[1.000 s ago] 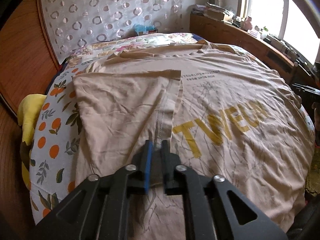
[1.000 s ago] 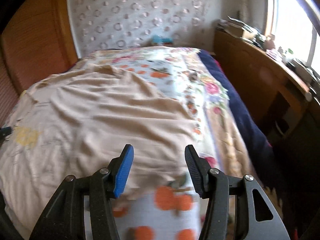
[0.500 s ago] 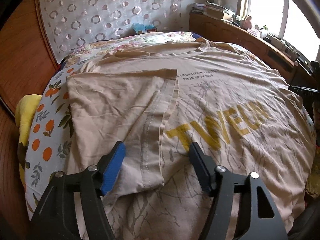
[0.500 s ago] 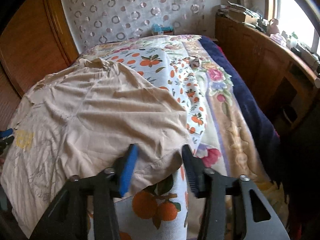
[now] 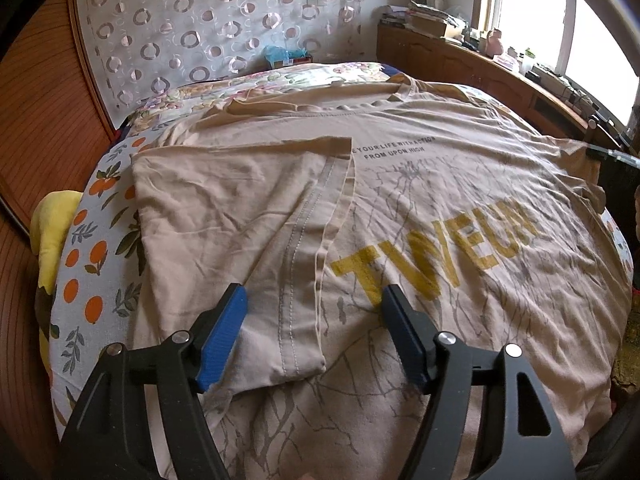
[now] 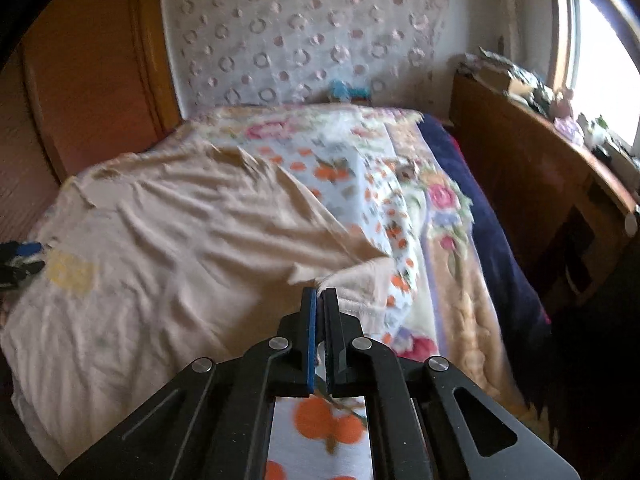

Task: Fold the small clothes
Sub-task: 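Fold the grasped side over toward the shirt center with the right tool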

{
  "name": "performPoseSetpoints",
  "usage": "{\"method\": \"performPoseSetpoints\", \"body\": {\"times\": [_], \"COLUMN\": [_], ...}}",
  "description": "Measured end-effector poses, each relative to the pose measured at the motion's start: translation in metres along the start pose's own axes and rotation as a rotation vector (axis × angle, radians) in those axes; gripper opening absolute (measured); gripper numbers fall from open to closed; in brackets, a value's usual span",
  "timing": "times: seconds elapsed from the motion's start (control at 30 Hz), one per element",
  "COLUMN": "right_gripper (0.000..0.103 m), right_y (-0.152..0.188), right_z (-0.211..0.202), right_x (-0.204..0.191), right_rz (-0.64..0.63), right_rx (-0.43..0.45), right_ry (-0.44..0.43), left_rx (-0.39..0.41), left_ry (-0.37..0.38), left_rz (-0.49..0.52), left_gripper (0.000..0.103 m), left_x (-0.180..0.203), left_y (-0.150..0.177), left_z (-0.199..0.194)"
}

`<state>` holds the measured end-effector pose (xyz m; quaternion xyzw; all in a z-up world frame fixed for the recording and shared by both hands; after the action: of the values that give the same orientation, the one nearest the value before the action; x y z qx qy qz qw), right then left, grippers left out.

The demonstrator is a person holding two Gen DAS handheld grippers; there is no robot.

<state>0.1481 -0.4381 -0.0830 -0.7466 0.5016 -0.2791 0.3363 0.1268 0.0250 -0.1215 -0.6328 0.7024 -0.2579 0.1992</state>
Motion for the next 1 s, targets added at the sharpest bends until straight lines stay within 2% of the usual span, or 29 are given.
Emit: {"method": "performPoseSetpoints", "body": {"times": [0.23,0.37,0.5,0.6,0.7,0.77,0.83,0.9,1.0], "right_gripper": [0.003,0.003,0.003,0.004,0.013,0.031,0.039,0.039,0.039], "right_y": [-0.036,-0.043,-0.037,-0.035,-0.041,-0.054,-0.056,-0.052,-0.046], "right_z": [-0.007,0.012,0.034,0.045,0.045,0.047,0.044,0.044,0.056], "right_x": [-0.081,-0.130,-0.159,-0.158,-0.144,-0.138,-0.130,-0.122,-0.122], "right_rz": [-0.128,-0.170,-0.189,-0.166,-0.150,-0.143,-0.127,-0.111,-0.101], "right_rx": [0.072,0.057,0.023,-0.005,0.014,0.031,0.043,0.025,-0.053], "right_ry": [-0.148,-0.244,-0.276,-0.294,-0.257,-0.233,-0.215,-0.184,-0.163], "left_rx": [-0.002,0.012,0.065,0.109,0.136,0.147,0.148,0.148,0.152], "left_ry": [0.003,0.045,0.046,0.045,0.044,0.048,0.054,0.057,0.054], "left_rz": [0.001,-0.013,-0.040,-0.042,-0.051,-0.053,-0.051,-0.045,-0.034], "left_gripper": [0.071,0.071,0.071,0.071,0.071,0.071,0.071,0.071,0.071], "left_x": [0.000,0.000,-0.002,-0.001,0.000,0.002,0.006,0.010,0.015], "left_y": [0.000,0.000,-0.004,-0.005,-0.004,-0.003,-0.001,0.001,0.003], "left_z": [0.000,-0.008,-0.028,-0.043,-0.052,-0.055,-0.056,-0.057,-0.059]}}
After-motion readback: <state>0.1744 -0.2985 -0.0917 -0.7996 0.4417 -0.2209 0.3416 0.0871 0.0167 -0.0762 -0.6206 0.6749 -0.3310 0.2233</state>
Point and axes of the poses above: each gripper's, at about its wrist camera, not at the fingertips, and z roughly the way its jaws point, x to its right, y to its underside, the point moved 1 cm from there along z, roughly the way its jaws point, and after that the axes turned 6 degrees about -z, right-handed, at the moved point
